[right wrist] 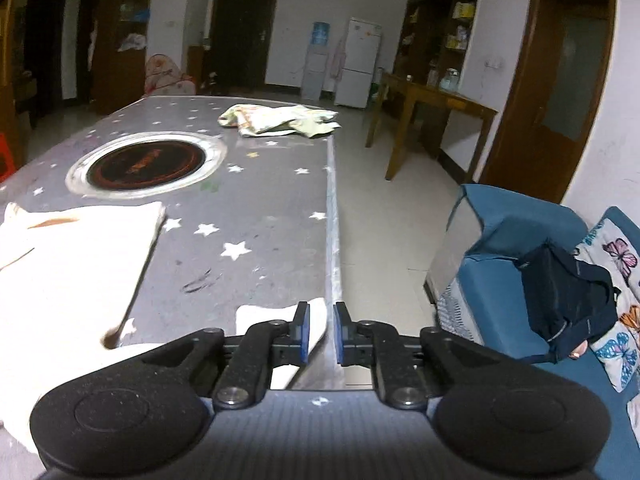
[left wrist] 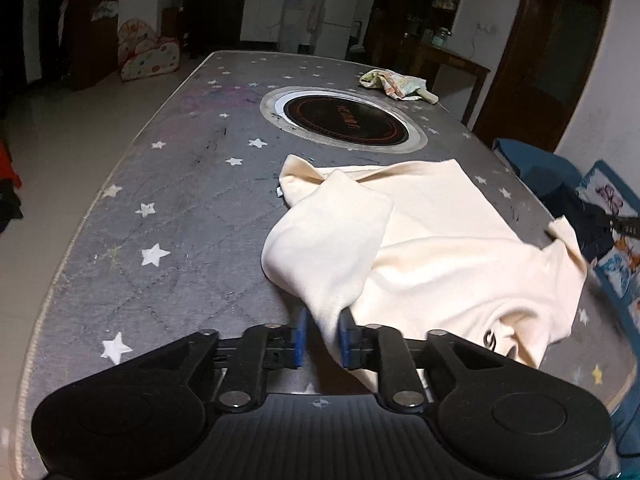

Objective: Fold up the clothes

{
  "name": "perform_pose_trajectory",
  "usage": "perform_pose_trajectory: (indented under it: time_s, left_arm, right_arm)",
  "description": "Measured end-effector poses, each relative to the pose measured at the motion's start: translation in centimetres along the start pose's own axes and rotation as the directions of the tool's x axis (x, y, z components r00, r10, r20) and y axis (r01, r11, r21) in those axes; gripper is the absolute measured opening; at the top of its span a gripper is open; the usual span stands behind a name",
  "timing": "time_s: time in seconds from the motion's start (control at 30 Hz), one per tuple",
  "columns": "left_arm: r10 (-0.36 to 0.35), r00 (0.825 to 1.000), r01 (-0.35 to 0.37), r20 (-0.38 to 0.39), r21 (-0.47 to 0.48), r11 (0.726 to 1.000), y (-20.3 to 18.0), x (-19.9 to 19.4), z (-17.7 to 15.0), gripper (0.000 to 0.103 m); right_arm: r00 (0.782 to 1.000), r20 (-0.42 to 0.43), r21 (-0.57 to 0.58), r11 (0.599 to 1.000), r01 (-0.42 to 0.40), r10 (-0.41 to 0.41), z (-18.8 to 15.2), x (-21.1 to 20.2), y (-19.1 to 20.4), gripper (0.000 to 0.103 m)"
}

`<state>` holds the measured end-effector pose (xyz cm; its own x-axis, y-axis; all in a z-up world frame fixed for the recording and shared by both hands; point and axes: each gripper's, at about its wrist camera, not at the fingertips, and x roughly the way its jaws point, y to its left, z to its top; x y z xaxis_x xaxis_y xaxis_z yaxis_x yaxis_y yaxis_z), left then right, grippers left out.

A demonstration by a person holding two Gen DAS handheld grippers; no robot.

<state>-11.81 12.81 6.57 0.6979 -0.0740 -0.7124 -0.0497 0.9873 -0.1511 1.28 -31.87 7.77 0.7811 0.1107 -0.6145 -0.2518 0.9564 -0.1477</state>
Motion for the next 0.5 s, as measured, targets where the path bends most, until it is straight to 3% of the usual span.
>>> perform_pose_trajectory:
  time_s: [0.03,0.13,0.23,0.37,0.5]
  left_arm:
    - [0.008,1.0,-0.008,0.009,0.018,1.0,-0.1,-0.3,-0.1,0.03]
    - [0.001,0.999,-0.003,0.035,0.067,0.998,-0.7,-1.5,-0.4,0.033]
    - [-0.069,0.996,0.061,0.058,0.132,0.989,-1.9,-2.8,-0.7,0.034]
    - [-0.225,0.974,0.207,0.041,0.255,0.944,-5.1,-3.3,-1.7,0.034]
    - [-0.301,0.954,0.286,-0.009,0.34,0.896,-7.7,-2.4,-2.8,0.034]
  right_arm:
    - [1.0,0.004,-0.008,1.0,-0.018,0.018,-0.1,-0.4,0.2,0.023]
    - [0.996,0.02,-0.059,0.994,-0.091,0.092,0.3,-1.3,1.7,0.026]
    - [0.98,0.009,-0.124,0.973,-0.195,0.197,0.1,-2.8,3.8,0.027]
    - [0.939,-0.028,-0.233,0.911,-0.34,0.344,-0.4,-4.8,7.2,0.027]
    - [0.885,-0.088,-0.344,0.82,-0.458,0.457,-1.1,-6.2,11.3,0.027]
